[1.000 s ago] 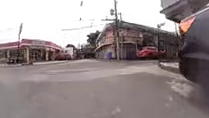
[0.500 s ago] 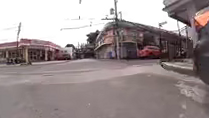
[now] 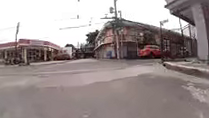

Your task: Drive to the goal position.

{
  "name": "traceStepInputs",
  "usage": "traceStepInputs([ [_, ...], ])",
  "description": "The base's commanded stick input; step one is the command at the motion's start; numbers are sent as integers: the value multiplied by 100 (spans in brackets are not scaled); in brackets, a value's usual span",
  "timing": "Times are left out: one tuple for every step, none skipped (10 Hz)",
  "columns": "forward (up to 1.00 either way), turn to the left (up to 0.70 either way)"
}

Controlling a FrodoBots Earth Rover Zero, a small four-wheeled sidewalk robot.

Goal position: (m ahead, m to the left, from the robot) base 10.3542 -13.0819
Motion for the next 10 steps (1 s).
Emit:
traceStepInputs([
  [50, 5],
  [50, 5],
  [50, 5],
  [50, 5],
  [50, 5],
  [50, 5],
  [50, 5],
  [50, -5],
  [50, -45],
  [50, -45],
])
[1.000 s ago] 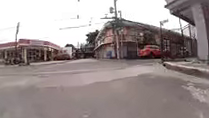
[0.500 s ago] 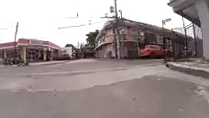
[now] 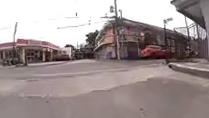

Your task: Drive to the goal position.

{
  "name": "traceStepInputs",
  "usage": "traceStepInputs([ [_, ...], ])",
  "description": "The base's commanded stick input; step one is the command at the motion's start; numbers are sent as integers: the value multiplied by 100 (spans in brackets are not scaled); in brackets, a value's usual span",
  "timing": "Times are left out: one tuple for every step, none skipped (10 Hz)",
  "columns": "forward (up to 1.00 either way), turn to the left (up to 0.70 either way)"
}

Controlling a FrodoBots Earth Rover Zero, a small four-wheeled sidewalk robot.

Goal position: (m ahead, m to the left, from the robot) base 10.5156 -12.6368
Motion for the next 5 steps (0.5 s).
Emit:
traceStepInputs([
  [50, -45],
  [50, -41],
  [50, -12],
  [50, 5],
  [50, 5],
])
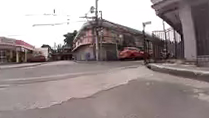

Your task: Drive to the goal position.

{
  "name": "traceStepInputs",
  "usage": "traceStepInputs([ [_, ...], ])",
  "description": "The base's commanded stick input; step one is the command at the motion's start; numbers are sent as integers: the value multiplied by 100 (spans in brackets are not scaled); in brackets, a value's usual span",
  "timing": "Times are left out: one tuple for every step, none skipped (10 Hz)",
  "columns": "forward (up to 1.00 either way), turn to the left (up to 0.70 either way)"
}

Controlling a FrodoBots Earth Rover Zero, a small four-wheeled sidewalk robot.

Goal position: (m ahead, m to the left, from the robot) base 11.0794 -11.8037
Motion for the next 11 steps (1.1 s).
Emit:
traceStepInputs([
  [50, 5],
  [50, 5],
  [50, 5],
  [50, 5],
  [50, 5],
  [50, 5],
  [50, 5],
  [50, 5],
  [50, 5],
  [50, 5],
  [50, 5],
])
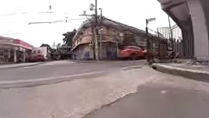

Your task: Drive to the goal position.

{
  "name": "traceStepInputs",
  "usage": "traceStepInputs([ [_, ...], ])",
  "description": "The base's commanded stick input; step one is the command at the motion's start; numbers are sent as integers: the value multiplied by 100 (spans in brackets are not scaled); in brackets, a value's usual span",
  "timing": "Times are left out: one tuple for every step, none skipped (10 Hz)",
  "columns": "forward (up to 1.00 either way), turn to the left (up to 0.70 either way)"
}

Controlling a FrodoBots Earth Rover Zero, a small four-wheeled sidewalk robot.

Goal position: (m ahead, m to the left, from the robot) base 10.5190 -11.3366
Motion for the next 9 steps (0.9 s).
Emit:
traceStepInputs([
  [50, 5],
  [50, 5],
  [50, 5],
  [50, 5],
  [50, 5],
  [50, 5],
  [50, 5],
  [50, 5],
  [50, 5],
])
